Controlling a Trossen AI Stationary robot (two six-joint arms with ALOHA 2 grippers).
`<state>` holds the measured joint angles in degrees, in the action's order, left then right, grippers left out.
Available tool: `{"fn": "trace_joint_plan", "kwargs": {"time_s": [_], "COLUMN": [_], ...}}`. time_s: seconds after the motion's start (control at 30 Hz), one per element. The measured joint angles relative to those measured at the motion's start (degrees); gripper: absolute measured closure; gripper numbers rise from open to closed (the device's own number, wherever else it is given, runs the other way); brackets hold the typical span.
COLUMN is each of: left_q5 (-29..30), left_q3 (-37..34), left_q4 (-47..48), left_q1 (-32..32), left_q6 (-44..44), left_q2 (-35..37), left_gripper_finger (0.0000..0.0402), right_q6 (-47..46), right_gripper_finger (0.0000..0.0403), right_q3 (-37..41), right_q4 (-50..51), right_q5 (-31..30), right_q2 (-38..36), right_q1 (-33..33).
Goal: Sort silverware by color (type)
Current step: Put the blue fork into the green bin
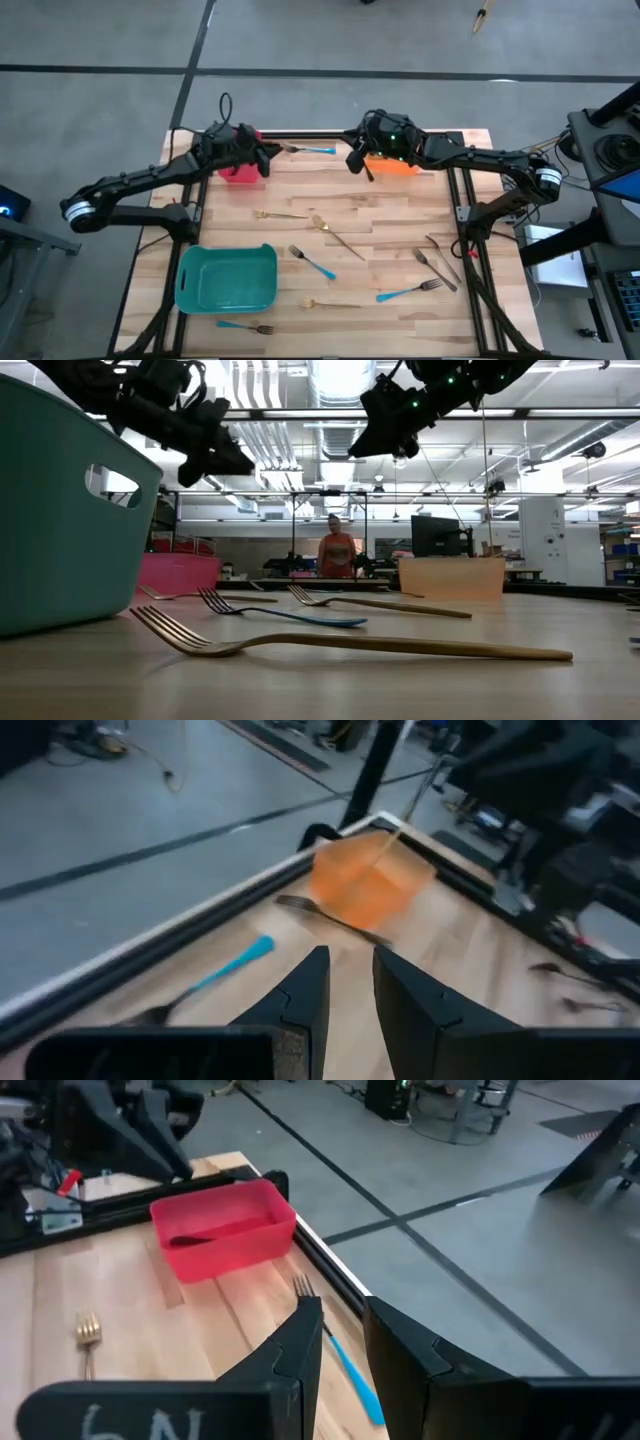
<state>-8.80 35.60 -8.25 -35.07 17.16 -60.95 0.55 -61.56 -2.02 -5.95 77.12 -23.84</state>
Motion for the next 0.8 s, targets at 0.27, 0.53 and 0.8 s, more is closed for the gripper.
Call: {"fn": "trace_joint_plan", "kwargs": {"time_s": [0.27,0.53,0.8], "left_q5": [-2.7,-2.2,-2.2], "left_q3": [-1.0,-1.3,-1.3], "left_q4": [2.3,-0.7,2.1], "left_q1": [6.3,14.2,20.6], "left_q6": [0.4,-0.4,-2.3], "left_q2": [0.1,1.1,9.4], "left_gripper_finger": [0.034,0.034,0.034], "right_q6": [-0.1,1.0,4.4], "right_gripper_finger": [0.0335,0.0335,0.0335], "right_q3": [-0.7,-3.5,-11.6], "right_q4": [-2.8,-2.9,1.4], "right_q5": [0.5,3.4,3.4], "right_q2": [0.3,4.7,15.1], "right_q1": [1.9,3.2,3.0]}}
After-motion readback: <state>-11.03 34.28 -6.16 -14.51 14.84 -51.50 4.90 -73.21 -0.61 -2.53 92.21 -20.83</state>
